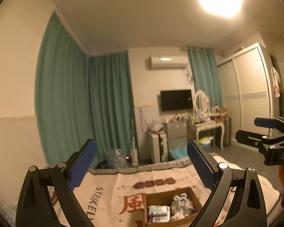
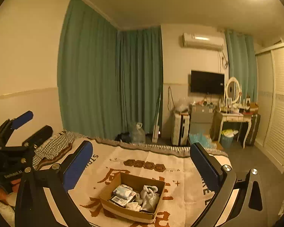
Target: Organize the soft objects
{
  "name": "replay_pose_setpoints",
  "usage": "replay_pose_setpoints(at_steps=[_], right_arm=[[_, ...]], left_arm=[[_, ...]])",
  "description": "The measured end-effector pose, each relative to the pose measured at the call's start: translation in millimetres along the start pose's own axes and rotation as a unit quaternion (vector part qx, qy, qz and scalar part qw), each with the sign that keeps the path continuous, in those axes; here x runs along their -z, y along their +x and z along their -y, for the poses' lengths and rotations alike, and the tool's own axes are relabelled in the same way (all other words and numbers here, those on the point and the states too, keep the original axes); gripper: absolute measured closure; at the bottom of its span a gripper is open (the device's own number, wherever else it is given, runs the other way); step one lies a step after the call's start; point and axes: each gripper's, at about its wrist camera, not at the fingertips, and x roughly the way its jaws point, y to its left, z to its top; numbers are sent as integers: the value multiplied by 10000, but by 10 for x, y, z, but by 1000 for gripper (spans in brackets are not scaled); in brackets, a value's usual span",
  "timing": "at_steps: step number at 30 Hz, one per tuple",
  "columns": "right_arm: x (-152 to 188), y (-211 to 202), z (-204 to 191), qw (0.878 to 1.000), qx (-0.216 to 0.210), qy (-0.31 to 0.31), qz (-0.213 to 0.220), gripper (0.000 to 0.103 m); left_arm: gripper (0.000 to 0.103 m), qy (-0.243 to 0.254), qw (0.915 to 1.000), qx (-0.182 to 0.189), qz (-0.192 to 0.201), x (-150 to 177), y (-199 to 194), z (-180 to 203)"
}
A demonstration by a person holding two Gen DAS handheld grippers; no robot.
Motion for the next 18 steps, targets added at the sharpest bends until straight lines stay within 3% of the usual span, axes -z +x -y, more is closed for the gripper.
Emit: replay_pose_setpoints(at_steps=[3, 8, 11, 15, 18], right_arm=[[124, -180, -120, 9997, 83, -131, 168, 0], [476, -218, -207, 9999, -18, 0, 165, 0], [775, -92, -238, 9999, 74, 48, 82, 0], [1325, 144, -185, 9992, 288, 271, -57, 0], [1744, 352, -114, 9981, 327, 396, -344, 0]], left_arm=[[6, -83, 9999, -61, 76, 152, -107, -37], [6, -372, 9991, 167, -74, 478, -112, -70], [6, -382, 9987, 69, -318, 736, -12, -72], [6, -490, 9944, -73, -934, 1265, 198, -37], [6, -289, 9914, -113, -1275, 1579, 299, 93]])
